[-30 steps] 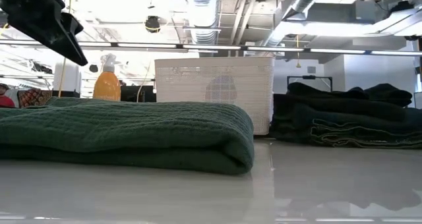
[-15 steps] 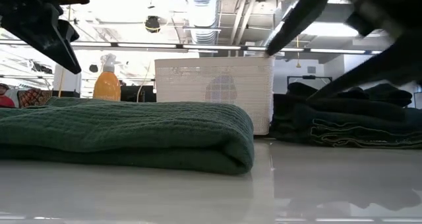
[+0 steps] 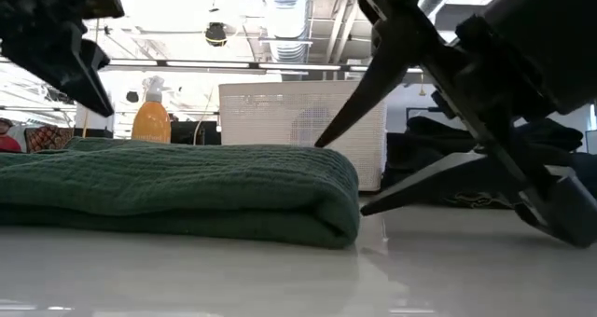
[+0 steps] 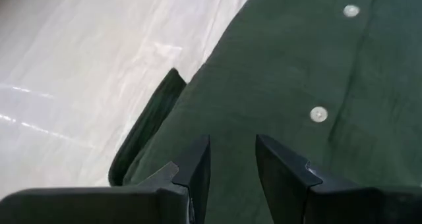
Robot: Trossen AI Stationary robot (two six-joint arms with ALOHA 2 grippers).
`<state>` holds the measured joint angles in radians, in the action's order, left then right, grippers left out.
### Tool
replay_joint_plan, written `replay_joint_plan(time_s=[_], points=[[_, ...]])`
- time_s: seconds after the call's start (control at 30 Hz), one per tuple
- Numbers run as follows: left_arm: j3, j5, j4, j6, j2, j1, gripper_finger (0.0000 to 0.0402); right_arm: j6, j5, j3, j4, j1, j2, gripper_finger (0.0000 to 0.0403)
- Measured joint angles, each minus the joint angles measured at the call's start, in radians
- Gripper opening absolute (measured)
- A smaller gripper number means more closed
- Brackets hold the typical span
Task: Fold laundry
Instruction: Stack the folded green polo shirt on the black t-shirt
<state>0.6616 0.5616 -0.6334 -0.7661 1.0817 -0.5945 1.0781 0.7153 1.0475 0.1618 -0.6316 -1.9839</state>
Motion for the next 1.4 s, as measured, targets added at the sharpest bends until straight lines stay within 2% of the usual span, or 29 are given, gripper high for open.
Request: replay_joint_plan(time_s=[0.1,0.23,0.53,0.63,0.73,0.87,0.9,0.93,1.03,1.17,1.27,1.4], points=[[-0.039,0.002,0.043,-0.002,0.000,0.000,0.0112,-0.002,-0.035,0.000,0.031,0.013,-0.001,0.0256],[-0.078,0.002,0.093,-0.004,0.000,0.000,0.0112,0.001,-0.138,0.001,0.057,0.051,-0.016,0.0256],[-0.078,-0.002,0.092,-0.007,0.000,0.000,0.0112,0.160,-0.152,0.057,0.247,0.142,-0.129,0.0251],[-0.078,-0.003,0.092,0.014,-0.001,0.000,0.0112,0.165,-0.184,0.102,0.241,0.160,-0.172,0.0223],[-0.074,0.003,0.086,0.050,-0.002,0.000,0.0112,0.131,-0.250,0.138,0.189,0.170,-0.191,0.0159],[-0.017,0.028,0.077,0.115,-0.002,0.000,0.0112,-0.148,-0.378,0.189,0.070,0.192,-0.154,0.0041],[0.009,0.030,0.077,0.145,-0.002,0.001,0.0112,-0.215,-0.426,0.202,0.018,0.202,-0.136,0.0027],[0.039,0.031,0.078,0.179,-0.002,0.001,0.0112,-0.283,-0.475,0.209,-0.029,0.210,-0.120,0.0026],[0.124,0.030,0.101,0.287,-0.002,0.000,0.0112,-0.517,-0.495,0.254,-0.135,0.233,-0.061,0.0033],[0.152,-0.022,0.216,0.419,-0.003,-0.029,0.0112,-0.729,-0.539,0.337,-0.307,0.263,0.061,0.0033],[0.152,-0.078,0.243,0.439,0.016,-0.070,0.0112,-0.846,-0.578,0.363,-0.441,0.276,0.112,0.0028],[0.152,-0.054,0.255,0.427,0.047,-0.156,0.0112,-0.947,-0.596,0.373,-0.482,0.284,0.198,0.0028]])
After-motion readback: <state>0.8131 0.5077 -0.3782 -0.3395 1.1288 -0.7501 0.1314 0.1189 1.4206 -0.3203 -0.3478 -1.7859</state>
